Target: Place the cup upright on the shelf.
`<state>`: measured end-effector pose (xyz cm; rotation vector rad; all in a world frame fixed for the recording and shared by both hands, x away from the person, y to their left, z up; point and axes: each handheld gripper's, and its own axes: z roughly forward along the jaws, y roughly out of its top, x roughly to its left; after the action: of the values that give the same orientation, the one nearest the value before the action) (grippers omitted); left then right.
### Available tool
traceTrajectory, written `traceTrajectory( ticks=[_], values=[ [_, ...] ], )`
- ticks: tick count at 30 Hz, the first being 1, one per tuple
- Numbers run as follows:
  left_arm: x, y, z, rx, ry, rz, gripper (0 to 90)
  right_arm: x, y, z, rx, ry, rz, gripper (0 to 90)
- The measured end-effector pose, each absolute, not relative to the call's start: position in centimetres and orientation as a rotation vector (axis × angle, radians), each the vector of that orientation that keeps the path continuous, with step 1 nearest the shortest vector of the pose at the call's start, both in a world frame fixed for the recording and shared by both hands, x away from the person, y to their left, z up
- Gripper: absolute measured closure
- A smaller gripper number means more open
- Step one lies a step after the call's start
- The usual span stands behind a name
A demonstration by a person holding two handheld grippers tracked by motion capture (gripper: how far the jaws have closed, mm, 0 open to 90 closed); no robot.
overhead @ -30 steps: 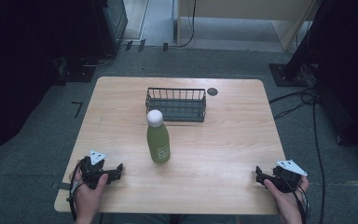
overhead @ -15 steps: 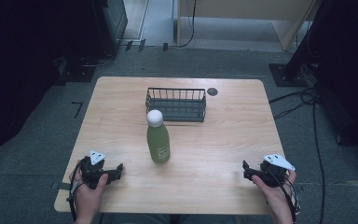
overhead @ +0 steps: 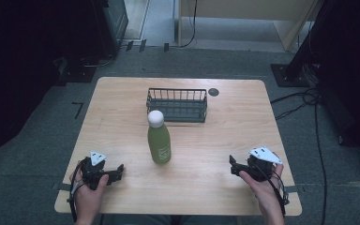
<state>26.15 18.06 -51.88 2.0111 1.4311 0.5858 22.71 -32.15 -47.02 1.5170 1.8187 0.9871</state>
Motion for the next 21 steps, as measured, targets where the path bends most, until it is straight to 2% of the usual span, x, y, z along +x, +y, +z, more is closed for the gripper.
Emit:
traceTrajectory(
  ticks=[21],
  values=[
    [26.1, 18.1, -51.9, 2.011, 1.431, 0.586, 1.6, 23.8, -27.6, -45.7, 1.414, 1.890, 1.076, 4.4]
  ],
)
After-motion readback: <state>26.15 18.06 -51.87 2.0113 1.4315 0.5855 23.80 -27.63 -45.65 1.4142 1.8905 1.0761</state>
